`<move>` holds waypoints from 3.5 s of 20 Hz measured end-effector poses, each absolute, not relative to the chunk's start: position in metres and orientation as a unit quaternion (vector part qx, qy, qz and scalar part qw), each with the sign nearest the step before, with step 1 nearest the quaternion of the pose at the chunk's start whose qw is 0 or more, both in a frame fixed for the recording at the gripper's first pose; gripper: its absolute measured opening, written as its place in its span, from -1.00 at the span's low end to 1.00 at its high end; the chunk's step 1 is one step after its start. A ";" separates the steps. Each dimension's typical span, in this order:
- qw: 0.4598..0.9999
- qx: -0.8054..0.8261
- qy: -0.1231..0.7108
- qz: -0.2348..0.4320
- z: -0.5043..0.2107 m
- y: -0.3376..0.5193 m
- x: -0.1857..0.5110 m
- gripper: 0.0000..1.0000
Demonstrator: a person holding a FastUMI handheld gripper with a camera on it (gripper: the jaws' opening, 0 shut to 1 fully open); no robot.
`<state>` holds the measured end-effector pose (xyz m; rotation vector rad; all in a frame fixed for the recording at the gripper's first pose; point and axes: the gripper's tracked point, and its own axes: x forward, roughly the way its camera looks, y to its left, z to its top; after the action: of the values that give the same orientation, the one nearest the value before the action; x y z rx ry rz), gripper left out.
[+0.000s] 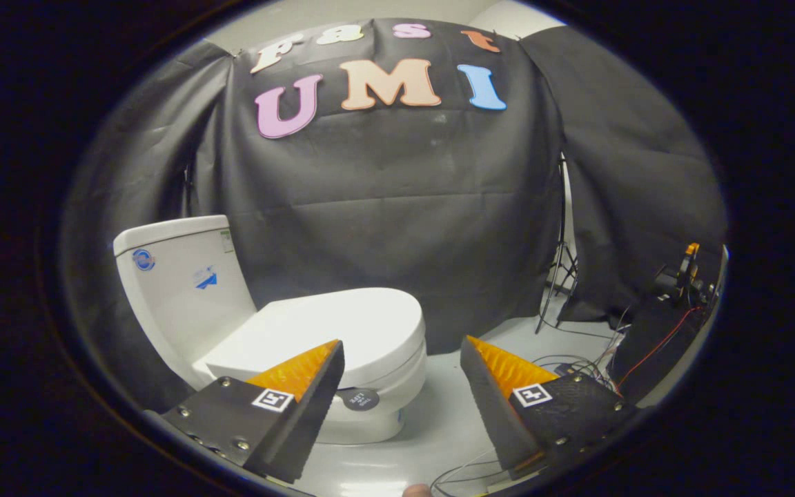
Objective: Open the toilet lid.
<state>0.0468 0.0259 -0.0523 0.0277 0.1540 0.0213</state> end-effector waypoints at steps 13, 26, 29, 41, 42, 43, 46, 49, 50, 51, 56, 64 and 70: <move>0.954 0.181 0.236 -0.030 -0.140 0.045 0.087 0.98; 0.880 0.342 0.329 -0.039 -0.191 0.081 0.096 0.45; 0.873 0.359 0.326 -0.053 -0.194 0.076 0.099 -0.45; 0.866 0.388 0.312 -0.045 -0.178 0.072 0.101 -0.95; 0.872 0.376 0.311 -0.046 -0.179 0.070 0.102 -0.94; 0.875 0.369 0.310 -0.046 -0.178 0.070 0.104 -0.95; 0.875 0.375 0.303 -0.042 -0.162 0.073 0.106 -0.95; 0.883 0.363 0.297 -0.032 -0.160 0.074 0.106 -0.95; 0.887 0.354 0.294 -0.028 -0.161 0.073 0.106 -0.95; 0.891 0.347 0.292 -0.023 -0.161 0.072 0.106 -0.95; 0.905 0.327 0.270 -0.002 -0.157 0.072 0.110 -0.95; 0.935 0.245 0.252 0.049 -0.157 0.068 0.108 -0.95; 0.948 0.198 0.243 0.053 -0.156 0.065 0.108 -0.95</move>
<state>0.1081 0.0647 -0.1562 0.4023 0.4952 0.1075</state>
